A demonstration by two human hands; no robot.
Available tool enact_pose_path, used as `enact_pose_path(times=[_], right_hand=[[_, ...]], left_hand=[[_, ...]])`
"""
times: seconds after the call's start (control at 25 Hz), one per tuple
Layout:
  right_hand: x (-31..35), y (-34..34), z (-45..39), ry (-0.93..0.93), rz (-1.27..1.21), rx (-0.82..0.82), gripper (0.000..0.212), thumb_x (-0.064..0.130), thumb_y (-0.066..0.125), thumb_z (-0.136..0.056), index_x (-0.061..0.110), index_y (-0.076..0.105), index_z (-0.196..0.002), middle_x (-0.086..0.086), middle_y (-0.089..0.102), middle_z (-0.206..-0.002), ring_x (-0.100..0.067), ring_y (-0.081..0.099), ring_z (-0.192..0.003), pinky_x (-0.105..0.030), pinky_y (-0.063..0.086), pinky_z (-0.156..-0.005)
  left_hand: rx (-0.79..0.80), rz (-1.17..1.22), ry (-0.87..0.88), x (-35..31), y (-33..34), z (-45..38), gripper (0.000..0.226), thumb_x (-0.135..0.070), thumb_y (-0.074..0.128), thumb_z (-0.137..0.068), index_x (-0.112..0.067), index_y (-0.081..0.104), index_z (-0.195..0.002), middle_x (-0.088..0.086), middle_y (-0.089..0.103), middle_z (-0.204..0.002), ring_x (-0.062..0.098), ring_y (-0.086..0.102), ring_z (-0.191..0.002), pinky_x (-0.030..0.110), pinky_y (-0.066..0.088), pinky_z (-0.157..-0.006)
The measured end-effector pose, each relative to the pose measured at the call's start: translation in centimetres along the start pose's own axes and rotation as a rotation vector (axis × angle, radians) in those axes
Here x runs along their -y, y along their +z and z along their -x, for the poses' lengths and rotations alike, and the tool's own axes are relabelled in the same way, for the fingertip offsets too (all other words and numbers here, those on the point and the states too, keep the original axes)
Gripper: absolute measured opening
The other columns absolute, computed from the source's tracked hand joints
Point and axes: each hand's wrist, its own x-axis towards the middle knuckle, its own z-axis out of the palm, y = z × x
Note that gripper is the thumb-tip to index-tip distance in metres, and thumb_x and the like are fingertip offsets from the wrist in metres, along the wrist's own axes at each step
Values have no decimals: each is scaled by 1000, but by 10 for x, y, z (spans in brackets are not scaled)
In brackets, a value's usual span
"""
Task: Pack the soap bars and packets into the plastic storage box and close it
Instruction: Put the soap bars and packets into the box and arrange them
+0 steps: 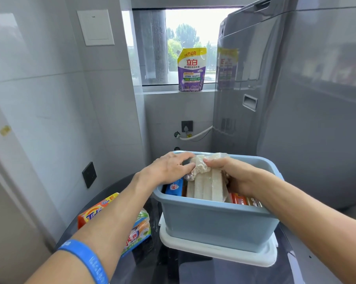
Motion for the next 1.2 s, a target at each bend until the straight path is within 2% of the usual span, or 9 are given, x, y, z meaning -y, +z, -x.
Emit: enact_pose_path(times=[0.12, 0.2, 0.28, 0.44, 0.6, 0.8, 0.96, 1.08, 1.2], right_hand=[[-1, 6, 1, 24, 254, -10, 41, 38, 56, -98, 9, 63, -125, -18, 70, -122, -36, 65, -115, -53, 48, -103], [-4, 13, 0, -42, 736, -88, 52, 52, 39, -101, 12, 58, -128, -18, 62, -129, -37, 59, -120, -44, 48, -100], [-4, 11, 7, -70, 1052, -174, 56, 58, 31, -100, 16, 57, -125, -13, 61, -121, -34, 60, -111, -35, 49, -81], [-9, -7, 15, 188, 669, 9, 54, 62, 53, -89, 14, 67, -111, -7, 69, -96, -23, 64, -72, -30, 50, -63], [-9, -1, 14, 134, 421, 94, 39, 47, 56, -95, 14, 57, -75, -3, 56, -52, -15, 48, -39, -19, 37, -39], [-12, -12, 21, 80, 797, 159, 45, 64, 59, -87, 20, 66, -85, 9, 63, -67, -17, 55, -61, -25, 44, -53], [-15, -14, 23, 53, 857, 152, 58, 74, 63, -75, 18, 73, -84, 7, 66, -72, -15, 59, -63, -26, 48, -59], [-18, -10, 8, -92, 890, -74, 56, 74, 62, -74, 18, 64, -77, 9, 64, -70, -12, 58, -61, -26, 44, -55], [-20, -6, -3, -173, 953, -127, 59, 75, 59, -76, 20, 55, -97, 8, 61, -99, -12, 58, -84, -26, 39, -61]], left_hand=[[13, -100, 11, -1, 0, -2, 34, -53, 35, -94, -36, 64, -103, -4, 62, -107, 19, 55, -105, 46, 45, -95], [38, -249, -15, 0, 3, -1, 44, -63, 33, -92, -37, 65, -107, -4, 59, -113, 16, 49, -113, 43, 41, -97], [54, -292, -46, 0, 5, -2, 54, -75, 32, -86, -39, 63, -113, -2, 52, -111, 17, 43, -107, 41, 37, -92], [37, -204, -58, 0, 2, -2, 58, -80, 41, -80, -43, 58, -121, -4, 48, -112, 17, 46, -102, 41, 43, -92], [-1, -154, -25, 3, 3, -3, 42, -61, 47, -90, -45, 55, -128, -4, 55, -128, 19, 52, -109, 43, 46, -98], [76, -186, -36, 3, 0, 0, 50, -64, 49, -88, -49, 49, -136, -1, 45, -136, 23, 47, -121, 44, 42, -103], [66, -65, -3, 0, -4, 3, 37, -56, 55, -88, -41, 64, -120, -9, 59, -124, 17, 54, -111, 44, 45, -100], [73, -71, -6, -2, -3, 2, 30, -53, 57, -88, -33, 69, -107, -10, 64, -111, 16, 57, -105, 46, 44, -98], [107, -34, -34, -1, -5, -2, 27, -51, 62, -87, -33, 69, -106, -11, 63, -110, 15, 58, -103, 45, 45, -98]])
